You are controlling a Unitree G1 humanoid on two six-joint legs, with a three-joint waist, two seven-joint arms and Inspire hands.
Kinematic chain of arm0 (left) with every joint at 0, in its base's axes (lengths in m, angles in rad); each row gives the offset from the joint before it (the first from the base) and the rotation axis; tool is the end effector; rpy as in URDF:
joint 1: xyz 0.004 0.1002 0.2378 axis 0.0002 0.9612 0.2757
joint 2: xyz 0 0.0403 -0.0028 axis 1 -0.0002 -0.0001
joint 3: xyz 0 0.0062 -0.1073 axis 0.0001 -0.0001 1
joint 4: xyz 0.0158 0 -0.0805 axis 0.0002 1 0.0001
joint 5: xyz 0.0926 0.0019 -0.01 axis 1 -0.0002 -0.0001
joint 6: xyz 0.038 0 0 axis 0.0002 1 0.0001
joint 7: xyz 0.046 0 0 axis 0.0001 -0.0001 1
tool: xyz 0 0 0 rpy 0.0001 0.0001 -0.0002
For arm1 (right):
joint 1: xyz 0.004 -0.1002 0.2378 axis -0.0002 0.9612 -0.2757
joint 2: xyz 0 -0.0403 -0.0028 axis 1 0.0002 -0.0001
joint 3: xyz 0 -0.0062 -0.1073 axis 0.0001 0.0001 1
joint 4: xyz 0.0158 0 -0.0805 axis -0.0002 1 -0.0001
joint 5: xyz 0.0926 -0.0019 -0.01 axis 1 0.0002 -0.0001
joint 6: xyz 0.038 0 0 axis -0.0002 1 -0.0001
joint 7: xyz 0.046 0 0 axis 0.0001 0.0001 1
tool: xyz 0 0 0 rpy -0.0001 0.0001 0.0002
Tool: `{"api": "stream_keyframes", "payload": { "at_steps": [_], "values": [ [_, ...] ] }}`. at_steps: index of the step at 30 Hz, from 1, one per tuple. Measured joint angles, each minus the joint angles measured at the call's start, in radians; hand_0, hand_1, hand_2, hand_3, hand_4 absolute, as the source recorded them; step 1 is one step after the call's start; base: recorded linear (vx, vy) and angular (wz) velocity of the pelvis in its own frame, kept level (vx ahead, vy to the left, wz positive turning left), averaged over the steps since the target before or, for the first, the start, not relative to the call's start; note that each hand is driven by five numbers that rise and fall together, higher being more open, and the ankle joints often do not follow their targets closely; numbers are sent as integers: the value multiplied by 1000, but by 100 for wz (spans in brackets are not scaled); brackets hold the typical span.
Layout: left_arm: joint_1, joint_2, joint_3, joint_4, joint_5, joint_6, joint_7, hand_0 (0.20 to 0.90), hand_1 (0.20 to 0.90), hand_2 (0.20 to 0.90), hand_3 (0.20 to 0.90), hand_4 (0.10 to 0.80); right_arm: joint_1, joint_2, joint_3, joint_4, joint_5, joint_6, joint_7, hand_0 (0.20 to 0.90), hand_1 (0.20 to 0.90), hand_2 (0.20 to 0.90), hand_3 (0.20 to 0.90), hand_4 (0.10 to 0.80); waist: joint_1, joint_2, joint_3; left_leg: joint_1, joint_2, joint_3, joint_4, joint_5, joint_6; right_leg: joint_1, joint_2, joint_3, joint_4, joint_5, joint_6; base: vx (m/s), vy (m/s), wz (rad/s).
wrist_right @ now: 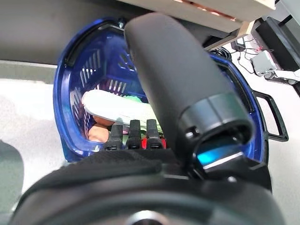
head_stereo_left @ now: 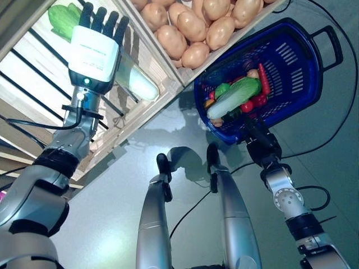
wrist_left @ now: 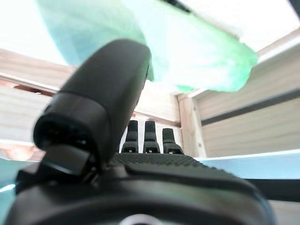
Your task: Put vegetables into the basket
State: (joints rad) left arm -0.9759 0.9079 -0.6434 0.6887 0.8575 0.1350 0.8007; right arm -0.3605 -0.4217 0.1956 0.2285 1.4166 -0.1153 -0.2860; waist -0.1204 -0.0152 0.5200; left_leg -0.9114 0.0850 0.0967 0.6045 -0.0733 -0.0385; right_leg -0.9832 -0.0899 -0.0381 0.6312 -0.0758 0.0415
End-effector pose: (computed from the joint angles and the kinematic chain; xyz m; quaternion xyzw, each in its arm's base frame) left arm 0.3260 0.2751 0.2099 0.7759 -0.3181 0.2835 0.4652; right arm 0.2642 -0.1942 0.0874 0.4576 0.0302 -0.0612 0.8865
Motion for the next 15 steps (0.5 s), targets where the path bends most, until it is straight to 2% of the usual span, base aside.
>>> {"api": "stream_keyframes", "payload": {
  "at_steps": [10, 15],
  "values": [
    [2, 0, 2, -1, 17, -2, 0, 900, 900, 900, 900, 800, 1, 0, -5, 0, 0, 10, 0, 900, 900, 900, 900, 800, 0, -1, 0, -20, 0, -4, 15, -6, 3, -11, 0, 2, 4, 1, 11, 0, 0, 0],
    [2, 30, 9, -28, 72, -32, 8, 900, 900, 900, 900, 800, 10, 0, -20, 0, 0, 26, 1, 900, 900, 900, 900, 800, 0, -1, 0, -19, 0, -3, 13, -5, 4, -11, 1, 2, -1, 5, 7, 0, 0, 0]
  ]
}}
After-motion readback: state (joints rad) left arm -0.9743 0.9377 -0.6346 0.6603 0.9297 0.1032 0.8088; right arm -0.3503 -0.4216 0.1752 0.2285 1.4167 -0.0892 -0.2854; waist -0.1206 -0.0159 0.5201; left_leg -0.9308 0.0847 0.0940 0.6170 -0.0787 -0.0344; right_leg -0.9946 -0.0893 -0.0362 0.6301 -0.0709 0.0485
